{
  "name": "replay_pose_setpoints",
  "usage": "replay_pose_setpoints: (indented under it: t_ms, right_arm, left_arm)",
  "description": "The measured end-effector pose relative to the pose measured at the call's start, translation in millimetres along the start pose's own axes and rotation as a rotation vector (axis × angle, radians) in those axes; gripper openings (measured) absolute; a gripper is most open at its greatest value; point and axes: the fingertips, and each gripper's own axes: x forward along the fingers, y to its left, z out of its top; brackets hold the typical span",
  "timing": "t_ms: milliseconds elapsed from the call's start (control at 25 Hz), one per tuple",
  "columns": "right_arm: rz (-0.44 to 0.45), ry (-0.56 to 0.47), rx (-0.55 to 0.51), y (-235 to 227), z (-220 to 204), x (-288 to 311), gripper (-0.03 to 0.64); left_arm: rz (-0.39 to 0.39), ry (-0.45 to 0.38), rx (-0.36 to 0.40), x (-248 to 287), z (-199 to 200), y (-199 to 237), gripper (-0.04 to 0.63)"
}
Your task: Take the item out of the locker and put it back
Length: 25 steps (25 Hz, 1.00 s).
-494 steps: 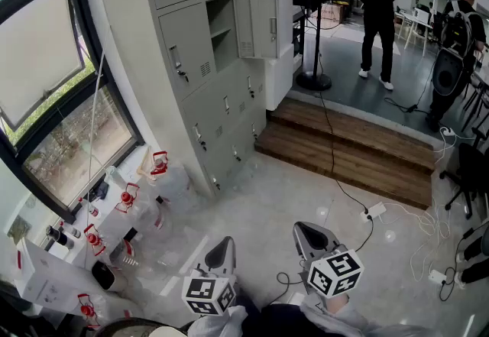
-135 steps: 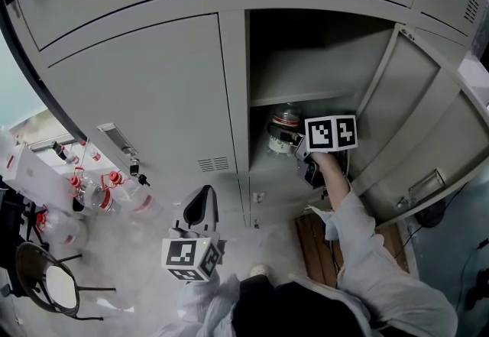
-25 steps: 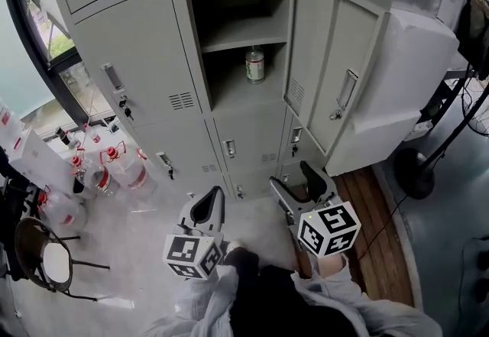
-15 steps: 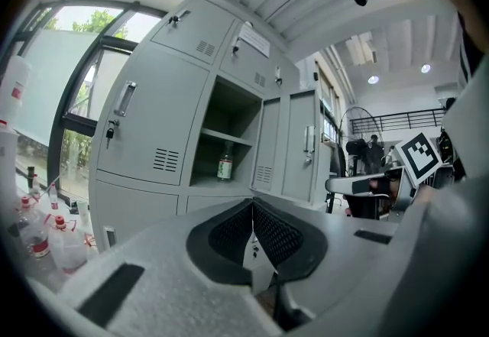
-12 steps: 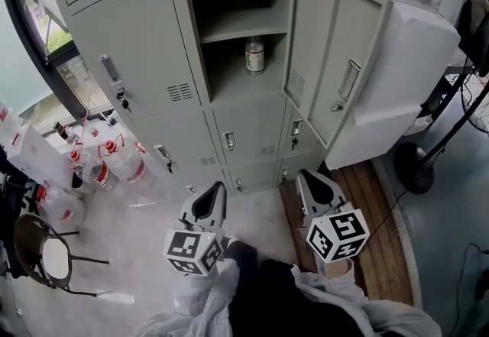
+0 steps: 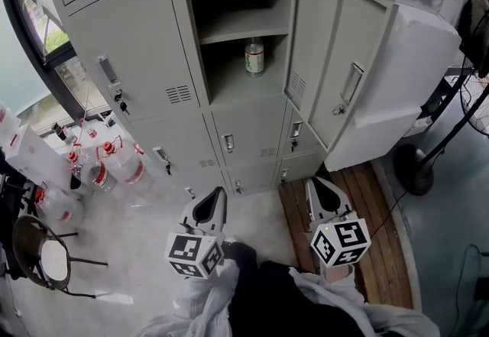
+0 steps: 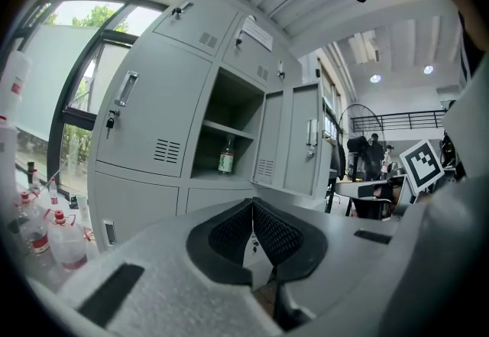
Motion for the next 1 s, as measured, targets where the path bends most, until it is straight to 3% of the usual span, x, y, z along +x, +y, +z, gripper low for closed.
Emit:
replay_pose_setpoints:
  t_ms: [1000]
  right_arm:
    - [0.029, 0.0, -0.006, 10.5, -1.4, -0.3, -0.002]
  left_arm:
    - [0.018, -0.001, -0.008, -5.7, -4.4, -1.6, 0.008]
